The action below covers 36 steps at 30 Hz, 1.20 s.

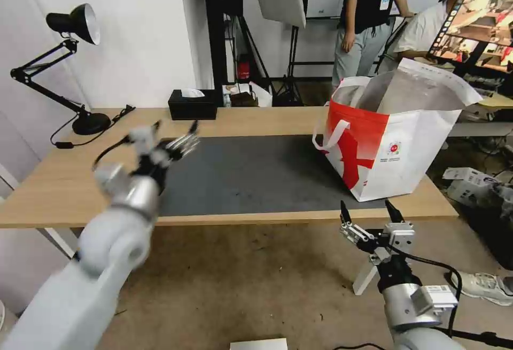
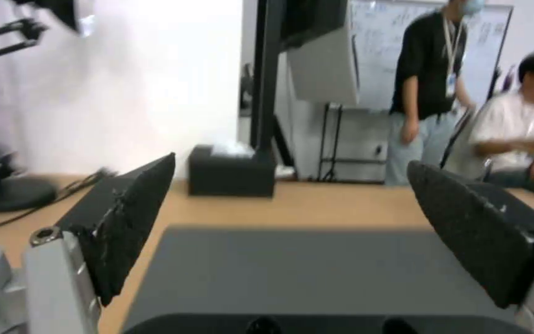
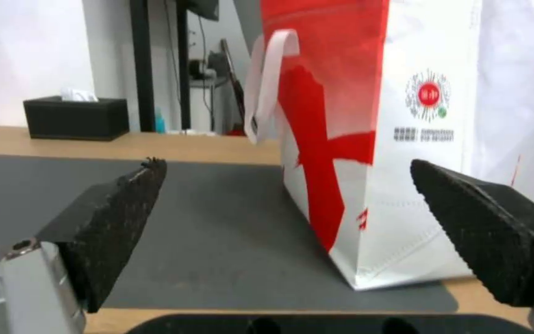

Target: Pick up the trash from the table and place it into the takeout bag.

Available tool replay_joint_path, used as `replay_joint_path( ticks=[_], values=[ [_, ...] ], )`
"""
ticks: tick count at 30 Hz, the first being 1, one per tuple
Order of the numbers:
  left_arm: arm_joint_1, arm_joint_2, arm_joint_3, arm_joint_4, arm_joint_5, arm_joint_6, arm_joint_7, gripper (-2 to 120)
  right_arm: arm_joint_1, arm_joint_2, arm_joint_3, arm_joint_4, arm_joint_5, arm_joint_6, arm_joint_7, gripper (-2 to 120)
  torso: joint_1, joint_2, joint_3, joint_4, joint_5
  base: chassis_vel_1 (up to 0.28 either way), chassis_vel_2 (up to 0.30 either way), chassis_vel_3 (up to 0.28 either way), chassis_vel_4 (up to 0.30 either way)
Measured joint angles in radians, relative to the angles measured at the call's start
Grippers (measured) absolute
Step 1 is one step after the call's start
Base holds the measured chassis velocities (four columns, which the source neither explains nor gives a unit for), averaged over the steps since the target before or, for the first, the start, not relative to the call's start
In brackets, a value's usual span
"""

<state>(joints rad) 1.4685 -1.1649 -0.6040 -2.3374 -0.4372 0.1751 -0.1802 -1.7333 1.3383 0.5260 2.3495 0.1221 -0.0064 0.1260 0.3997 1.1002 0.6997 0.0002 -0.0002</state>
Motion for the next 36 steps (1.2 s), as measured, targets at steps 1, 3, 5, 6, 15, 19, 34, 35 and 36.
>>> replay_joint_path(
  ticks=[1,3,5,6,15,19,34,35,36],
  values=[
    [0.000,0.000,0.000,0.000,0.000,0.000,0.000,100,0.000,0.000,0.000,0.000,0.000,0.000,0.000,100,0.000,0.000,0.000,0.0000,0.0000,0.000,0.000,0.000,0.000],
    [0.138,-0.104,-0.049,-0.038,0.098,-0.064,0.077,100,0.001,0.004,0.002,0.000,-0.022,0.012,-0.002,100,0.000,0.000,0.000,-0.0002,0.0004,0.000,0.000,0.000,0.000],
    [0.212,-0.167,-0.070,-0.051,0.148,-0.117,0.121,100,0.001,0.009,0.004,0.001,-0.036,0.018,-0.002,100,0.000,0.000,0.000,-0.0002,0.0002,0.000,0.000,0.000,0.000],
    [0.274,-0.220,-0.083,-0.059,0.180,-0.156,0.146,100,0.002,0.014,0.007,0.002,-0.050,0.022,-0.003,100,0.000,0.000,0.000,-0.0002,0.0007,0.000,0.000,0.000,0.000],
    [0.442,-0.366,-0.084,-0.044,0.282,-0.286,0.188,100,0.013,0.027,0.010,-0.003,-0.098,0.034,-0.014,100,0.000,0.000,0.000,-0.0003,0.0004,0.000,0.000,0.000,0.000],
    [0.469,-0.362,-0.079,-0.042,0.274,-0.296,0.187,100,0.017,0.030,0.009,-0.010,-0.110,0.034,-0.015,100,0.000,0.000,0.000,-0.0003,0.0004,0.000,0.000,0.000,0.000],
    [0.459,-0.355,-0.071,-0.039,0.259,-0.294,0.178,100,0.018,0.031,0.009,-0.012,-0.111,0.032,-0.015,100,0.000,0.000,0.000,-0.0003,0.0002,0.000,0.000,0.000,0.000],
    [0.458,-0.355,-0.071,-0.039,0.258,-0.294,0.177,100,0.018,0.031,0.009,-0.012,-0.111,0.032,-0.015,100,0.000,0.000,0.000,-0.0002,0.0002,0.000,0.000,0.000,0.000],
    [0.458,-0.355,-0.071,-0.039,0.258,-0.294,0.177,100,0.018,0.031,0.009,-0.012,-0.111,0.032,-0.015,100,0.000,0.000,0.000,-0.0002,0.0002,0.000,0.000,0.000,0.000]
  ],
)
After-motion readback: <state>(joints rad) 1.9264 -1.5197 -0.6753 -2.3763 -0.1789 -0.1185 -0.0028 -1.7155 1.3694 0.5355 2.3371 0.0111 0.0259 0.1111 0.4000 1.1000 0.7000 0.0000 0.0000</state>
